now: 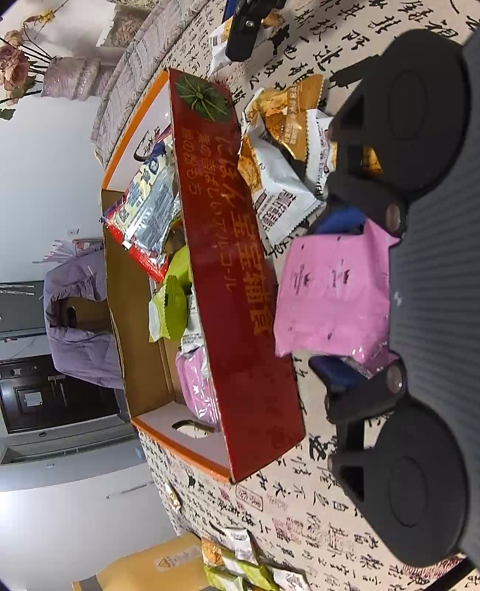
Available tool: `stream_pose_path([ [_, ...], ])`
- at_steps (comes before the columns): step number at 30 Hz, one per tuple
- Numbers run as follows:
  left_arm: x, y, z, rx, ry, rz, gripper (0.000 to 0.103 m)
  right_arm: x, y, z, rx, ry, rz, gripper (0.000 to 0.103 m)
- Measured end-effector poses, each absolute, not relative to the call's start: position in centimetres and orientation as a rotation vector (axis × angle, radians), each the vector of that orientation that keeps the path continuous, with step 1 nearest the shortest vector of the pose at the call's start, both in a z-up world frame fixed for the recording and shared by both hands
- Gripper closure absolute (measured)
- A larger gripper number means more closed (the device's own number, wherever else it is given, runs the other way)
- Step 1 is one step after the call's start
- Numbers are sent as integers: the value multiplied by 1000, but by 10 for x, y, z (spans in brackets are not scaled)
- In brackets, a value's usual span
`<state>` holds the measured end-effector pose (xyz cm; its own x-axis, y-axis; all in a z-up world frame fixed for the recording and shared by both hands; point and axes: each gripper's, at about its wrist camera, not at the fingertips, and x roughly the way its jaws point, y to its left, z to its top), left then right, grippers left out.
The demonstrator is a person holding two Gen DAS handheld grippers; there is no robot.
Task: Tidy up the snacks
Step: 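Grasp the tan cracker packet with the right tool while the left tool grasps the pink packet, then carry the pink packet and cracker packet over the cardboard box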
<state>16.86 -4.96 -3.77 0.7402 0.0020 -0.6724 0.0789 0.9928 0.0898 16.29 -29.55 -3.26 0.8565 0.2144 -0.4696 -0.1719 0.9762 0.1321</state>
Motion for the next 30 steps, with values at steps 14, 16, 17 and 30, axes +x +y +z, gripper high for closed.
stream_pose_path([
  [14,149,-33,-27,4,649,-63,40,162,-295,-33,82,501,208,60],
  [16,142,-28,-21,-21,614,-67,40,162,-294,-33,78,497,213,60],
  [17,140,-27,-18,-33,600,-69,40,161,-293,-33,76,494,216,60],
  [30,127,-17,12,-120,486,-64,40,154,-284,-25,32,434,230,60],
])
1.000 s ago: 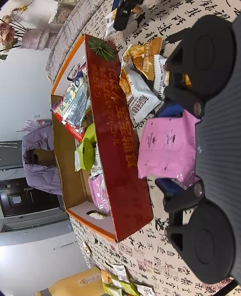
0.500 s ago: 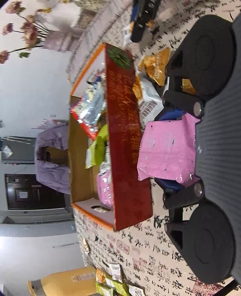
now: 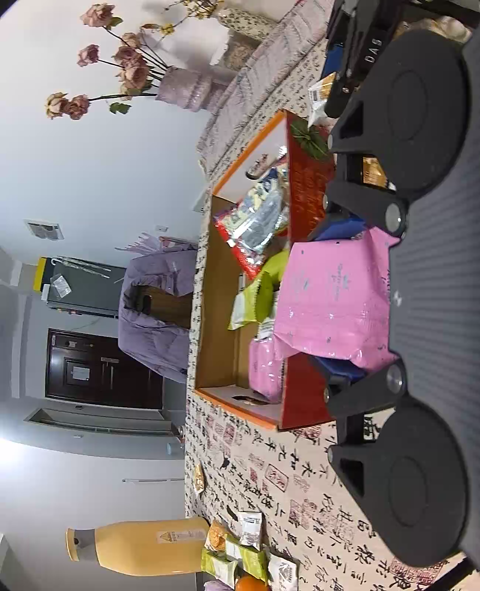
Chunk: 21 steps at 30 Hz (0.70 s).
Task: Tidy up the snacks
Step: 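Carry the pink packet and cracker packet over the cardboard box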
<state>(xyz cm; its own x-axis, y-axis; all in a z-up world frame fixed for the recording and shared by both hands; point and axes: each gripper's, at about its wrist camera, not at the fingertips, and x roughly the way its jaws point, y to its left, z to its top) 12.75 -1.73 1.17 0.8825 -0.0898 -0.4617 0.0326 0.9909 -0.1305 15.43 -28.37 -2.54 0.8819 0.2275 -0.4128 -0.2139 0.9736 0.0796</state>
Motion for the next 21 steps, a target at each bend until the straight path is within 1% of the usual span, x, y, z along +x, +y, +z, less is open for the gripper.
stream_pose_path([
  [11,141,-17,39,-123,394,-63,40,162,-265,11,3,341,258,60],
  [21,172,-15,62,-117,347,-31,40,207,-236,39,-40,319,275,60],
])
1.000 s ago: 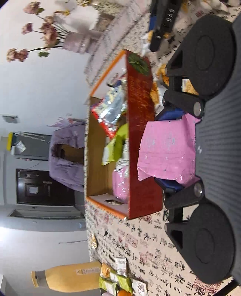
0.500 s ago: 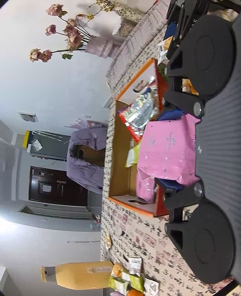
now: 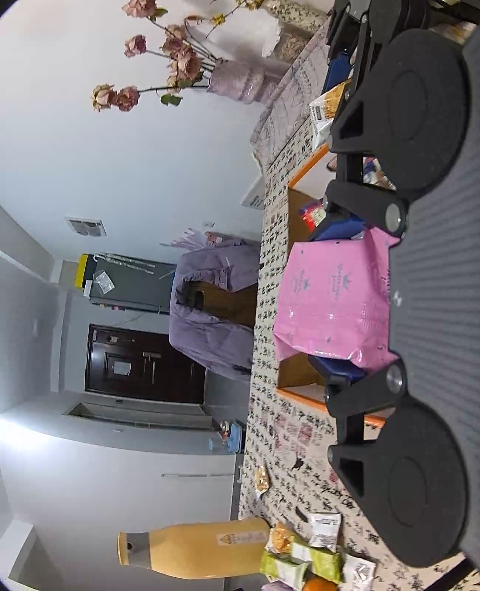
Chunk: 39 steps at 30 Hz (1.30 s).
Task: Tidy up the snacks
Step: 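Carry the pink packet and cracker packet over the cardboard box, then open both tools to drop the packets into the box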
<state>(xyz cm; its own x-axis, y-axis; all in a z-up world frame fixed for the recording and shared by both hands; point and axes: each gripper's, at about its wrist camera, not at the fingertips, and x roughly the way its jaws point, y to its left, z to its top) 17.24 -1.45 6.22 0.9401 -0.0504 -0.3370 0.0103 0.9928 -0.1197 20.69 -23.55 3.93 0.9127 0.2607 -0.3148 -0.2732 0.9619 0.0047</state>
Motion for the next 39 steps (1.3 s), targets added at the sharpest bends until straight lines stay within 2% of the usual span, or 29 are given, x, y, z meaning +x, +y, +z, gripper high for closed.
stream_pose_path([
  [10,225,-16,67,-122,338,-4,40,263,-225,47,-19,322,231,60],
  [24,264,-2,17,-147,438,20,40,289,-239,12,33,403,224,60],
  [26,263,0,15,-159,438,16,39,289,-238,11,35,408,219,56],
  [27,262,1,15,-160,432,19,32,288,-239,12,40,407,218,51],
  [29,258,1,17,-160,409,29,19,285,-243,13,60,394,221,17],
  [31,255,0,20,-159,387,40,5,281,-244,15,68,367,213,5],
  [32,254,0,20,-161,380,46,0,280,-245,15,70,361,211,1],
  [39,254,0,23,-167,373,57,0,281,-244,13,62,370,213,0],
])
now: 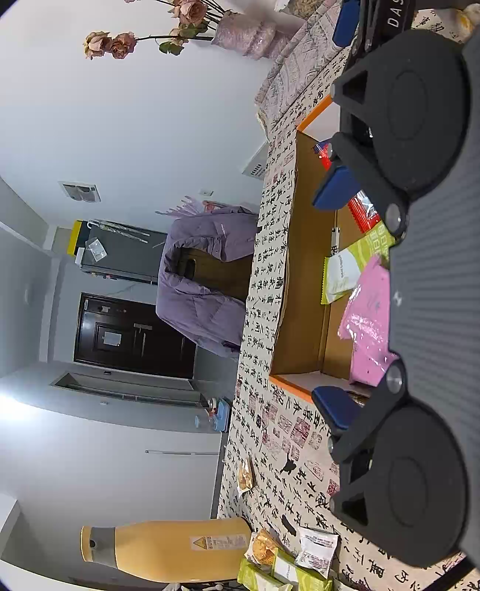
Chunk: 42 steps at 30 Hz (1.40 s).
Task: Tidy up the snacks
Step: 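Open both tools to drop the packets into the box, then move both tools back toward the remaining snack packets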
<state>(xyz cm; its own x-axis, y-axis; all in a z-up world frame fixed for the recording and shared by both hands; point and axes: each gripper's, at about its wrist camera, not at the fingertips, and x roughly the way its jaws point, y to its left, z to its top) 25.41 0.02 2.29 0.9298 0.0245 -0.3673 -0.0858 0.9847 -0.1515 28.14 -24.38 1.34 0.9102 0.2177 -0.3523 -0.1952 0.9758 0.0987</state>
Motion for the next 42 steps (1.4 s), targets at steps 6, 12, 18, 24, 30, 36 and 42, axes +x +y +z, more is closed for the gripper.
stream_pose_path([
  [6,252,-1,27,-172,365,53,0,279,-244,15,57,365,217,0],
  [12,245,-6,41,-174,340,72,0,268,-237,31,21,331,216,0],
  [18,230,-4,57,-178,326,70,0,248,-231,42,-9,318,223,0],
  [24,206,0,58,-168,331,69,0,227,-226,42,-22,344,233,0],
  [30,179,4,52,-154,348,63,0,204,-224,35,-30,381,243,0],
  [36,153,8,40,-142,381,55,0,181,-219,19,-42,434,252,0],
  [42,133,12,21,-121,430,52,0,162,-213,5,-44,492,263,0],
])
